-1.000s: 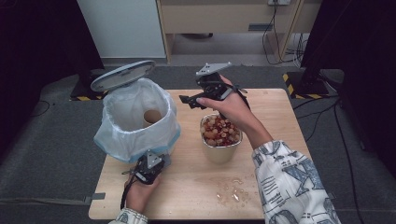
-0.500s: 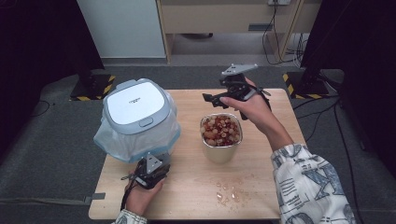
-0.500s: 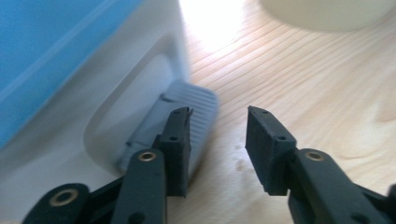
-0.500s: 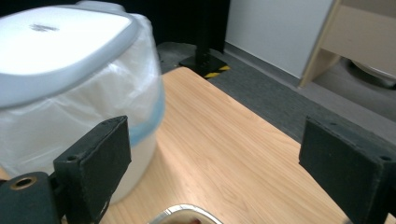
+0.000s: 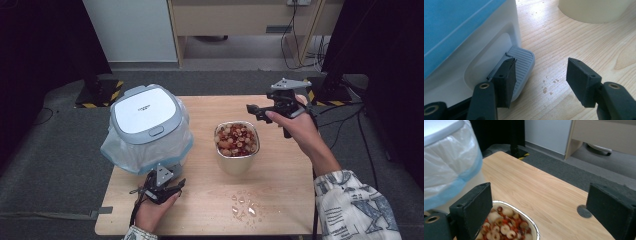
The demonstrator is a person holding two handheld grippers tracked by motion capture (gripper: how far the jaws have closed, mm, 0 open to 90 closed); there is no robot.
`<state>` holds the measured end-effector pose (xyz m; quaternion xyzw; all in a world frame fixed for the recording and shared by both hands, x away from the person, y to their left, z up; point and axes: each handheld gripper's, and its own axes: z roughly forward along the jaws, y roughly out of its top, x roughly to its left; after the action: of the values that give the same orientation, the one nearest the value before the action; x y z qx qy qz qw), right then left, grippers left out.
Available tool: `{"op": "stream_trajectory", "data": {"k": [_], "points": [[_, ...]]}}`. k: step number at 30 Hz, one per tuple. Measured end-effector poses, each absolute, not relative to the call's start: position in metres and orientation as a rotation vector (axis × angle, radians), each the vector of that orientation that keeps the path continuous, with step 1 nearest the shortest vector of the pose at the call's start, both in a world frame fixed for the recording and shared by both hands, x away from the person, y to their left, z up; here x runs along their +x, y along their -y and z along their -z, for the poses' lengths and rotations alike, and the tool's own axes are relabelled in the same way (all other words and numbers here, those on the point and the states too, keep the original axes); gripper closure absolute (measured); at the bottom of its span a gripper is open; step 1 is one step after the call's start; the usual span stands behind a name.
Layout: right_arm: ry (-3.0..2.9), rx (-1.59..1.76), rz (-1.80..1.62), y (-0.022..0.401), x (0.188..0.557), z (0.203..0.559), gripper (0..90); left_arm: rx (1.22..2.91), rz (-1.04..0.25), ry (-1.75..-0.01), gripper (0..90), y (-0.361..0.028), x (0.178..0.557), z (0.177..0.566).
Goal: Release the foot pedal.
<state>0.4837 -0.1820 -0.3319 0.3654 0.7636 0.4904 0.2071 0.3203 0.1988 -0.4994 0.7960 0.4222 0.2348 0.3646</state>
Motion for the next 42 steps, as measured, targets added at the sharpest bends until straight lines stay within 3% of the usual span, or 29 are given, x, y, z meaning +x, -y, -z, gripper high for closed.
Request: {"op": "stream_trajectory", "data": {"k": [13, 28, 42], "points": [[-2.012, 1.197, -1.311, 0.224, 0.46, 0.374, 6.3, 2.048, -0.595, -1.075, 33.2, -0.199, 0.321, 0.5], [-1.989, 1.318, -1.194, 0.239, 0.431, 0.433, 5.6, 2.046, -0.603, -1.068, 31.1, -0.199, 0.322, 0.501], [-1.983, 1.543, -0.996, 0.258, 0.434, 0.493, 6.6, 2.05, -0.609, -1.071, 30.6, -0.2, 0.323, 0.501]]}}
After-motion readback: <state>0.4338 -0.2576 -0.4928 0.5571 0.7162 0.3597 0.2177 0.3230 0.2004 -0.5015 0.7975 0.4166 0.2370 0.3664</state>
